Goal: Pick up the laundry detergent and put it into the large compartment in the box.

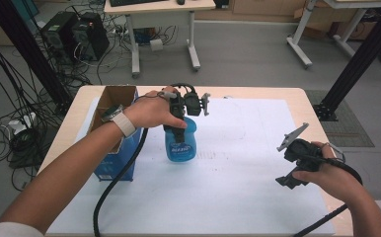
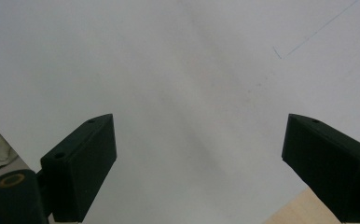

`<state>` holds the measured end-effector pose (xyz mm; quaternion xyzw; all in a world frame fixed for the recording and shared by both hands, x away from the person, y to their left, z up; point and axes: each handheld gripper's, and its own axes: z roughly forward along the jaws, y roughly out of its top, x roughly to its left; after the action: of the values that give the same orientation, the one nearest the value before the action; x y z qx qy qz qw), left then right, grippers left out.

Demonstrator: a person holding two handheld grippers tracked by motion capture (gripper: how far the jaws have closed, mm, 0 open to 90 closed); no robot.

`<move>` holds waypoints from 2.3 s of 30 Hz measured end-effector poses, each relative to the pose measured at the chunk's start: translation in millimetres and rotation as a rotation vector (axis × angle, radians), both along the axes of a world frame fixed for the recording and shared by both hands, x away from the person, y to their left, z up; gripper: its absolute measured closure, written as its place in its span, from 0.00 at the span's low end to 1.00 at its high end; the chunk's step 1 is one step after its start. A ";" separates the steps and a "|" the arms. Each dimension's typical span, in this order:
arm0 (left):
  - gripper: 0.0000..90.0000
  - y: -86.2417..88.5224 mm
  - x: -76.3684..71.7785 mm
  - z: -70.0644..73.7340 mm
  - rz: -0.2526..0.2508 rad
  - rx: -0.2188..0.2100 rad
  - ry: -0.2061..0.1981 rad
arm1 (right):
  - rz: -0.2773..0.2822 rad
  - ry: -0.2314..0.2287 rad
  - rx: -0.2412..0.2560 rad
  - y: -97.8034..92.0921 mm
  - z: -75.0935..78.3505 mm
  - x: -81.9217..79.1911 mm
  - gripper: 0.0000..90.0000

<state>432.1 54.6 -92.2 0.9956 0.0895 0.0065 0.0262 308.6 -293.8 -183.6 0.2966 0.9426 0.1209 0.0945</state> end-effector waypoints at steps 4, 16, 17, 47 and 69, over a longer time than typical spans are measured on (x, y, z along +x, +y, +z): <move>0.42 13.2 -3.7 25.7 0.098 -0.035 0.029 | 0.007 -0.003 0.002 2.6 1.9 0.7 0.11; 0.42 49.1 -24.3 107.2 0.358 -0.052 -0.001 | 0.037 -0.016 -0.004 9.2 9.8 3.5 0.11; 0.42 52.7 -24.8 110.9 0.373 -0.053 -0.003 | 0.038 -0.017 -0.004 10.1 11.1 3.5 0.11; 0.42 180.0 -38.5 154.8 1.018 -0.092 -0.022 | 0.096 -0.054 0.010 17.8 18.4 7.6 0.11; 0.42 207.3 -21.7 84.2 1.134 -0.103 -0.005 | 0.119 -0.057 0.015 23.6 16.8 10.4 0.11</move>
<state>410.4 262.0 -8.0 0.7891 0.6103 0.0176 0.0671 319.0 -270.2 -166.8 0.2371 0.9545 0.1419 0.1118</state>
